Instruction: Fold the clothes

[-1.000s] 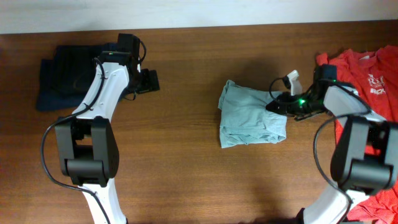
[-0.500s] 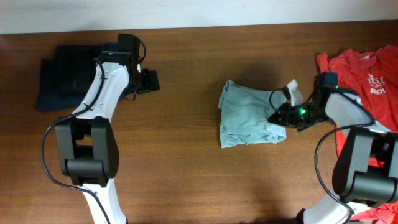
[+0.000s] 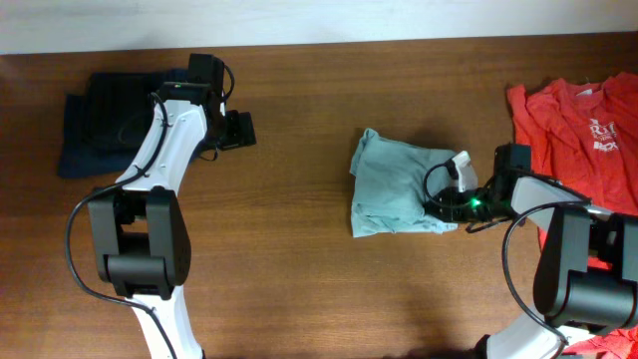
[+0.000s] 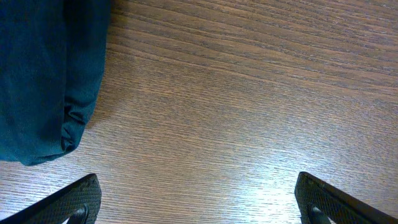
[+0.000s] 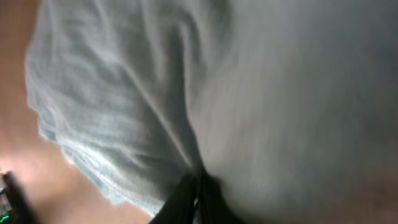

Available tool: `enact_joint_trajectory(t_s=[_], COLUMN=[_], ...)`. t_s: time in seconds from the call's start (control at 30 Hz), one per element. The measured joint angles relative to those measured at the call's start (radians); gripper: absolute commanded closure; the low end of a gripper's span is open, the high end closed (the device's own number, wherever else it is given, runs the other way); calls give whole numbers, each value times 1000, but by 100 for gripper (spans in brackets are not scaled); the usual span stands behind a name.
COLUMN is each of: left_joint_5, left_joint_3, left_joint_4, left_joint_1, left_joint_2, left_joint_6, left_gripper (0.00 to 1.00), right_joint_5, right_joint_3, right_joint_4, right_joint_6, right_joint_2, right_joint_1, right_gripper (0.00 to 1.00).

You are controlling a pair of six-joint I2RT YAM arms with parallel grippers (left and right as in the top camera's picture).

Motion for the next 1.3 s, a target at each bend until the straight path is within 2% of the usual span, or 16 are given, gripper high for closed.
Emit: enact_joint_trajectory(t_s=[0.17,0.27,0.43,0.67,0.8,0.97,1.17,1.3], left_joint_5=[0,0,0,0,0,0,0,0], left_joint_3=[0,0,0,0,0,0,0,0], left_joint_4=[0,0,0,0,0,1,1,2], left_joint_1=[0,0,0,0,0,0,0,0], left_joint_2=[0,0,0,0,0,0,0,0], left_joint_6=[0,0,0,0,0,0,0,0], left_gripper=[1,1,1,1,1,1,1,1], right_joint_5=[52,82,168,300,325,324,333,333], right_joint_3=[116,271,395,394,378,365,450,640], right_joint_4=[-248,-339,-303,-223,-152,-142,-252,-374], right_joint_6=[-3,-2,-4,-2,2,6,28,32], right_joint_2=[0,-3,-24,11,84,172,172,172], right_joint_1=[0,0,0,0,0,-3,-2,9], right_gripper=[92,91,91,91,91,92,93,93])
